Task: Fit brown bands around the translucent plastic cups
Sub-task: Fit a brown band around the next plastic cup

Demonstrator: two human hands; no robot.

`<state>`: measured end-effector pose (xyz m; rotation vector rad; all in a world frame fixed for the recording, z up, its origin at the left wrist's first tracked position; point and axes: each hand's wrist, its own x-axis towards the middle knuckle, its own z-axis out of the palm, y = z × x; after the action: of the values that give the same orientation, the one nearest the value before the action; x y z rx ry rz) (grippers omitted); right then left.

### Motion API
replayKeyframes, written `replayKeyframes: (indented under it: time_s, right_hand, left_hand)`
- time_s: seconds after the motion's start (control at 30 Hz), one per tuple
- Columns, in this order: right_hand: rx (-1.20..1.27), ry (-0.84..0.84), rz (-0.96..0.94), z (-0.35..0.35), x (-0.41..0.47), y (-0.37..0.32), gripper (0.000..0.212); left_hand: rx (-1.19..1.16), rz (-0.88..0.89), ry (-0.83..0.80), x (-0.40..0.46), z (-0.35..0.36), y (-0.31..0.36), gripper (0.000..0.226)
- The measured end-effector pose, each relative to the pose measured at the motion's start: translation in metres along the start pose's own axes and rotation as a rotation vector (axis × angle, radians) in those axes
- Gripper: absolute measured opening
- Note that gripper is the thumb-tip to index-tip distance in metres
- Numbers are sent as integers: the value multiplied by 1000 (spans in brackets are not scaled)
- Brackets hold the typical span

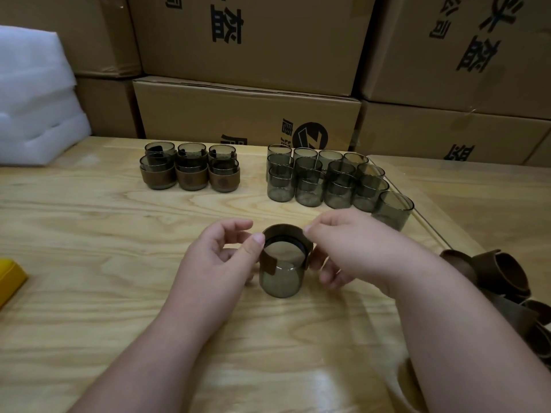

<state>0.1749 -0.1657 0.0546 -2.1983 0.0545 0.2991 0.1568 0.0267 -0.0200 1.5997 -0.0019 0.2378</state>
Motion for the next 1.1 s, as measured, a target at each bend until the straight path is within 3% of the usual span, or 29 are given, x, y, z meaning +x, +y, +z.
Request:
replayKeyframes:
  time_s: [0.23,0.3,0.37,0.43,0.53,0.6,0.83,1.1]
  right_hand:
    - [106,-3,199,29,8,-4,38]
    - [70,110,128,40,8,-3,43]
    - [-23,270,-60,50,11,1,44]
    - [69,352,-208,63,12,5,41]
    - [421,365,-229,78,13,9,36]
    - [507,370,-225,81,14,12,35]
    - [538,354,-295,82,17,14,30]
    - [529,312,-247,81,18,13,40]
  left_hand:
    - [-70,-40,33,6,1,-2,21]
    - [-96,-55,58,7,0,-4,18]
    - [-117,-66,54,8,0,-5,17]
    - [-127,-61,42,7,0,-4,19]
    - [-121,-60,38,5,1,-1,23]
    - [-138,-78,43,5,1,0,24]
    - [-244,-149,53,7,2,7,26]
    - [-181,-208,84,6,2,8,30]
